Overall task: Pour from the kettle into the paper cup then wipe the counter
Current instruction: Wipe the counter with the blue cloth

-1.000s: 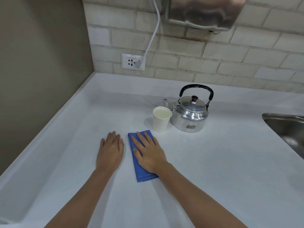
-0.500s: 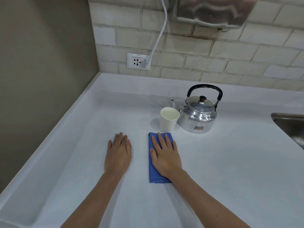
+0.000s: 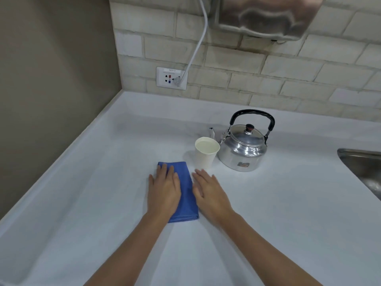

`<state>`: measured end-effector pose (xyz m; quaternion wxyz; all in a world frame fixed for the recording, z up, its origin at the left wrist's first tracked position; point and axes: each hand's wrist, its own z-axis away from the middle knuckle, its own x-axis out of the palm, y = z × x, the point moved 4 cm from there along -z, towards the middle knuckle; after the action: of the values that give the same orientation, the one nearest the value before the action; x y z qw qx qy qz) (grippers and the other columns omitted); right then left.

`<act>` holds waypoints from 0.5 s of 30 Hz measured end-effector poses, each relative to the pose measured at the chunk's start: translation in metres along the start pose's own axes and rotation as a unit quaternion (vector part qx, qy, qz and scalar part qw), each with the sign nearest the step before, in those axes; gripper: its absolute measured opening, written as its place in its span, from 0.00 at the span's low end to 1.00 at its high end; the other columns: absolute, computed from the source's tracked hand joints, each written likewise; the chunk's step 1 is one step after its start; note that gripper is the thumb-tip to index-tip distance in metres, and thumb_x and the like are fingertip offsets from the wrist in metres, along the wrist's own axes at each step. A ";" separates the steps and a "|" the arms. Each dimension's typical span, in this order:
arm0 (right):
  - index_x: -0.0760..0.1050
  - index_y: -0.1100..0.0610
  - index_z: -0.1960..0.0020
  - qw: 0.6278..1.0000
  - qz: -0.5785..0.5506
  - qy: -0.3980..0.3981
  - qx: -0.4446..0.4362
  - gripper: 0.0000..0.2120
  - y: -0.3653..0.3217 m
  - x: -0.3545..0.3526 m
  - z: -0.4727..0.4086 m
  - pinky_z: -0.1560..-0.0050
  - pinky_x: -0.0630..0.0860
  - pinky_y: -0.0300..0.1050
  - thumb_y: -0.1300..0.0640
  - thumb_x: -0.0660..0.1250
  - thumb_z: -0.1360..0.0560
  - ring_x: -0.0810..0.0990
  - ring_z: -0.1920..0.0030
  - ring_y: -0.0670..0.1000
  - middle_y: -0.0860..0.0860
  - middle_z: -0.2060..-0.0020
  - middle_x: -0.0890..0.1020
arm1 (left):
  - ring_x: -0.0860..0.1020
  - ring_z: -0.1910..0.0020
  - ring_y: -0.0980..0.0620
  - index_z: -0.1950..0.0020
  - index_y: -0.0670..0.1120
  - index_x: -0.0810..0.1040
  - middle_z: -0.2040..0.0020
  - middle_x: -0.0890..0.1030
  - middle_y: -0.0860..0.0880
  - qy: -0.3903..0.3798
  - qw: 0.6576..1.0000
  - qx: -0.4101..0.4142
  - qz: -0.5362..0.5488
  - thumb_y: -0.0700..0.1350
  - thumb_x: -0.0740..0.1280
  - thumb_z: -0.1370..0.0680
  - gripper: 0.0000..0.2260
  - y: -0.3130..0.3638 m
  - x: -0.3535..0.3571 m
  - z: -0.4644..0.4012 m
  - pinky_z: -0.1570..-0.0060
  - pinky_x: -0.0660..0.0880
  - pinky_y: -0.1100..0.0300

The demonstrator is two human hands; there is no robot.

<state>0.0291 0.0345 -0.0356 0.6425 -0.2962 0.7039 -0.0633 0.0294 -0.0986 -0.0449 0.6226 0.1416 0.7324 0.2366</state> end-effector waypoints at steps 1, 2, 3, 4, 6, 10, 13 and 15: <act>0.64 0.58 0.32 1.000 0.024 0.014 0.009 0.19 0.010 -0.007 0.008 0.28 0.46 0.42 0.56 0.52 0.21 0.58 0.27 0.51 0.53 0.28 0.66 | 0.48 0.23 0.48 0.25 0.43 0.54 0.22 0.52 0.44 -0.018 1.000 -0.007 -0.009 0.46 0.46 0.18 0.21 0.005 0.007 0.001 0.25 0.48 0.47; 0.65 0.59 0.32 0.998 0.048 0.023 0.023 0.19 0.020 -0.013 0.014 0.27 0.47 0.44 0.57 0.53 0.22 0.59 0.27 0.52 0.55 0.29 0.66 | 0.46 0.23 0.48 0.25 0.44 0.52 0.22 0.50 0.44 -0.033 0.999 -0.013 -0.028 0.48 0.46 0.18 0.22 0.008 0.014 0.002 0.25 0.48 0.47; 0.65 0.60 0.32 0.997 0.066 0.026 0.037 0.19 0.028 -0.016 0.017 0.26 0.48 0.46 0.58 0.53 0.22 0.59 0.27 0.53 0.56 0.29 0.65 | 0.45 0.23 0.47 0.24 0.45 0.49 0.22 0.48 0.44 -0.040 0.998 -0.016 -0.055 0.50 0.45 0.18 0.23 0.008 0.020 0.002 0.25 0.47 0.46; 0.64 0.61 0.32 0.995 0.079 0.023 0.049 0.19 0.034 -0.018 0.019 0.26 0.50 0.48 0.58 0.52 0.22 0.58 0.27 0.54 0.57 0.28 0.64 | 0.43 0.23 0.46 0.24 0.46 0.47 0.22 0.46 0.44 -0.041 0.995 -0.013 -0.086 0.51 0.45 0.18 0.24 0.008 0.024 0.002 0.25 0.46 0.46; 0.61 0.61 0.31 0.994 0.093 0.013 0.052 0.20 0.043 -0.017 0.019 0.25 0.51 0.49 0.58 0.52 0.22 0.55 0.26 0.55 0.57 0.27 0.61 | 0.43 0.23 0.46 0.24 0.47 0.45 0.22 0.45 0.45 -0.036 0.992 -0.011 -0.119 0.53 0.45 0.19 0.24 0.005 0.030 -0.001 0.25 0.46 0.45; 0.56 0.61 0.29 0.993 0.105 -0.007 0.045 0.22 0.054 -0.011 0.016 0.25 0.46 0.47 0.57 0.50 0.21 0.50 0.24 0.53 0.56 0.25 0.54 | 0.44 0.23 0.47 0.24 0.49 0.46 0.21 0.46 0.46 -0.042 0.991 -0.011 -0.130 0.53 0.46 0.19 0.24 0.002 0.031 -0.025 0.25 0.46 0.45; 0.54 0.60 0.28 0.993 0.106 -0.009 0.041 0.22 0.060 -0.010 0.012 0.25 0.44 0.46 0.56 0.49 0.21 0.48 0.24 0.52 0.55 0.24 0.52 | 0.43 0.23 0.48 0.24 0.49 0.46 0.21 0.45 0.47 -0.049 0.990 -0.031 -0.130 0.53 0.45 0.19 0.24 -0.004 0.026 -0.054 0.25 0.45 0.44; 0.54 0.60 0.28 0.994 0.101 -0.014 0.037 0.23 0.063 -0.010 0.009 0.25 0.43 0.46 0.55 0.49 0.21 0.47 0.24 0.52 0.54 0.24 0.52 | 0.43 0.23 0.48 0.24 0.49 0.46 0.21 0.45 0.48 -0.045 0.989 -0.058 -0.129 0.53 0.45 0.19 0.24 -0.014 0.021 -0.070 0.25 0.44 0.44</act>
<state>0.0162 0.0934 -0.0577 0.6659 -0.2006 0.7183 -0.0200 -0.0413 -0.1115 -0.0619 0.6873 0.0198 0.7009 0.1898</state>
